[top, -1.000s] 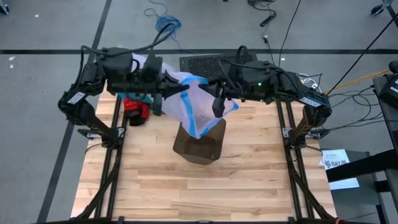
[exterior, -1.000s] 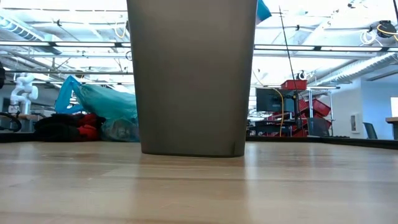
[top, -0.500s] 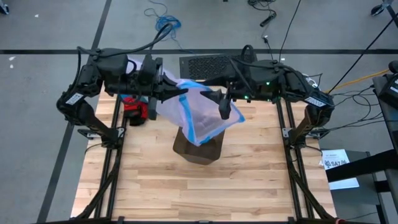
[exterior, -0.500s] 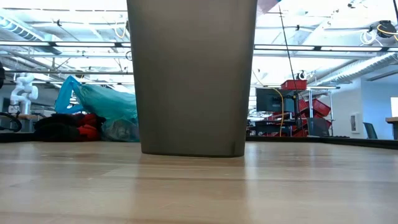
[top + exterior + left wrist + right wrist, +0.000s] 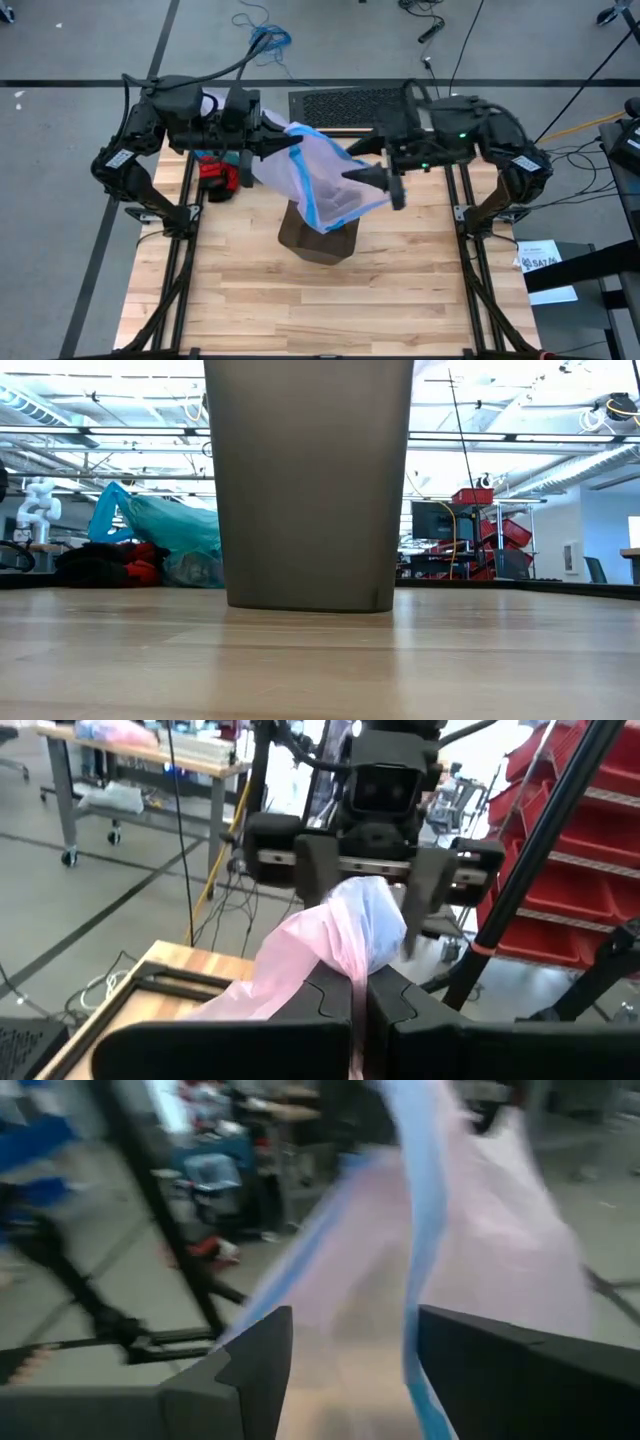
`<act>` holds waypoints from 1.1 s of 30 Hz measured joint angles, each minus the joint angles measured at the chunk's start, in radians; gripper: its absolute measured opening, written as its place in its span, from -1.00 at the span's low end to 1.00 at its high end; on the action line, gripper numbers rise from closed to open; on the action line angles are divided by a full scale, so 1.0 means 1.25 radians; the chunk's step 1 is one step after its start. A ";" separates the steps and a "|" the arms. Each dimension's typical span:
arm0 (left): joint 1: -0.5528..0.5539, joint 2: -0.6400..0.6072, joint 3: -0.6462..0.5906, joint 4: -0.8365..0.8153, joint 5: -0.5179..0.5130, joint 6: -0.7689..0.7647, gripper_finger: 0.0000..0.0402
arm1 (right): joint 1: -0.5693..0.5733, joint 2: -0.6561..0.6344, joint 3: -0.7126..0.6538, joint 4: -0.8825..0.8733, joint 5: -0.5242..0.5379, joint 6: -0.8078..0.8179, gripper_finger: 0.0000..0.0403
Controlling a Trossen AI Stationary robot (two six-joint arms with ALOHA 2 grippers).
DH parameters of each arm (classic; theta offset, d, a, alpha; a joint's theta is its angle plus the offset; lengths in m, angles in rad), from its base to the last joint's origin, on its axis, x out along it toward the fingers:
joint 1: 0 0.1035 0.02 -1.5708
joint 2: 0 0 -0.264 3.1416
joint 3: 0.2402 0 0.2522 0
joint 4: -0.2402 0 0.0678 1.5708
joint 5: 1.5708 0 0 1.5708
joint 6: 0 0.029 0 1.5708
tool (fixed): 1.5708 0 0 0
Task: Place trash/remove bag and relplace
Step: Insert the new pink trash bag into the black trash bin
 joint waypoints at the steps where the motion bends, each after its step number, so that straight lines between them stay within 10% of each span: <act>1: 0.000 0.000 0.000 0.009 0.000 0.001 -1.00 | 0.004 -0.004 0.000 0.012 -0.023 0.000 -0.01; 8: 0.000 0.000 0.000 0.061 0.000 0.002 -1.00 | 0.035 0.002 0.000 0.050 -0.069 -0.001 -0.15; 18: 0.000 0.000 0.000 0.128 0.000 0.002 -1.00 | 0.033 0.077 -0.001 0.051 0.062 -0.023 -0.95; 33: 0.002 0.000 0.000 0.139 -0.020 0.001 -1.00 | 0.075 0.025 0.000 0.079 0.080 -0.035 -0.88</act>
